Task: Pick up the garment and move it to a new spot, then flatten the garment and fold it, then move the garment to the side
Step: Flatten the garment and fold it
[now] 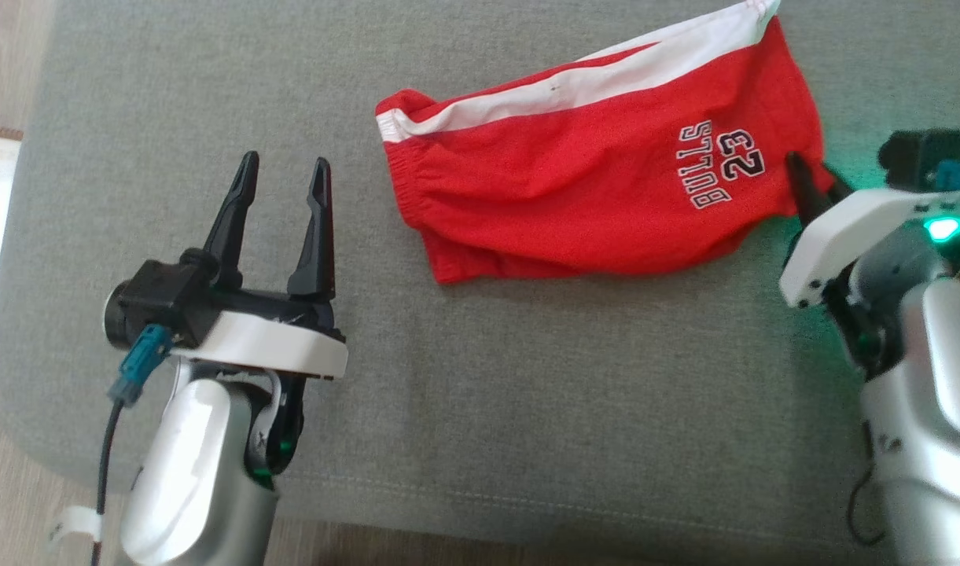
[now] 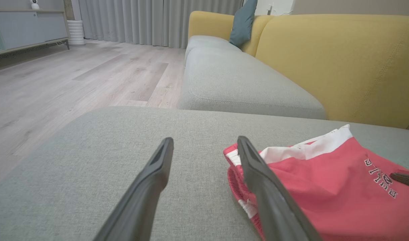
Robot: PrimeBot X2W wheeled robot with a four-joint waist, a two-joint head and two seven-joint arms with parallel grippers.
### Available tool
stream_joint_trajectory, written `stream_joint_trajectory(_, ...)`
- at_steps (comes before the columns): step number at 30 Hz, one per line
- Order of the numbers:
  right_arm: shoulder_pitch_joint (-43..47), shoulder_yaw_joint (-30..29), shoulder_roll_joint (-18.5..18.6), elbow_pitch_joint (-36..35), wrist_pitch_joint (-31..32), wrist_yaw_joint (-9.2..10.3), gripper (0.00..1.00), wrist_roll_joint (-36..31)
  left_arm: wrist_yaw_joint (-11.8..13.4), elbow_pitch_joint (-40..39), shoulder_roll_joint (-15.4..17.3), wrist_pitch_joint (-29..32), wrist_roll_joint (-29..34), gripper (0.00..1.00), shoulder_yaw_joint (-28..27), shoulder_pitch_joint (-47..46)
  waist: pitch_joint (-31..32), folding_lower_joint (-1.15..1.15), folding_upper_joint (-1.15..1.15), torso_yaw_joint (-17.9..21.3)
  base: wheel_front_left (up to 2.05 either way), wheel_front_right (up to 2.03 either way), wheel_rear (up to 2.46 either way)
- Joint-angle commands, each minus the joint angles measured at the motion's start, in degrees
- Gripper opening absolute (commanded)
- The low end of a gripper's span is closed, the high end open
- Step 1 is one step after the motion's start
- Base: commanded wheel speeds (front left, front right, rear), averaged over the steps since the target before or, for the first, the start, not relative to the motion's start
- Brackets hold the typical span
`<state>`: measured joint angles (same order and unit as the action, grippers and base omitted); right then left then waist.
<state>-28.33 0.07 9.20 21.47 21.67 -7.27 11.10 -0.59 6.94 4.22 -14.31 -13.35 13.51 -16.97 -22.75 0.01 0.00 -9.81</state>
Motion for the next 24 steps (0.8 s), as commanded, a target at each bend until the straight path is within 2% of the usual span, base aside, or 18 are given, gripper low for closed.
stream_joint_trajectory(1,2.4,1.3,-1.2,-1.9,-0.3,-0.22,0.0,0.2,-0.3,-1.7,0.5,-0.7,0.7,1.0,-2.6,-1.2,0.5,-0.01,0.0,0.4,0.0,0.0,0.0)
stream_joint_trajectory(13,22.6,-5.8,-5.9,-15.4,-8.3,-0.22,0.0,2.1,-0.6,-0.3,0.8,-0.7,1.5,1.0,-5.0,4.0,7.1,-0.01,0.0,4.6,0.0,0.0,0.0)
stream_joint_trajectory(20,24.8,-8.9,-6.3,-14.0,-9.5,-0.22,0.0,2.7,-0.6,0.2,0.9,-0.7,1.9,1.0,-4.3,6.0,9.4,-0.01,0.0,5.3,0.0,0.0,0.0)
stream_joint_trajectory(24,23.2,-8.5,-6.3,-14.1,-9.6,-0.22,0.0,2.2,-0.7,0.6,0.9,-0.7,1.9,1.0,-3.7,6.4,10.5,-0.01,0.0,5.2,0.0,0.0,0.0)
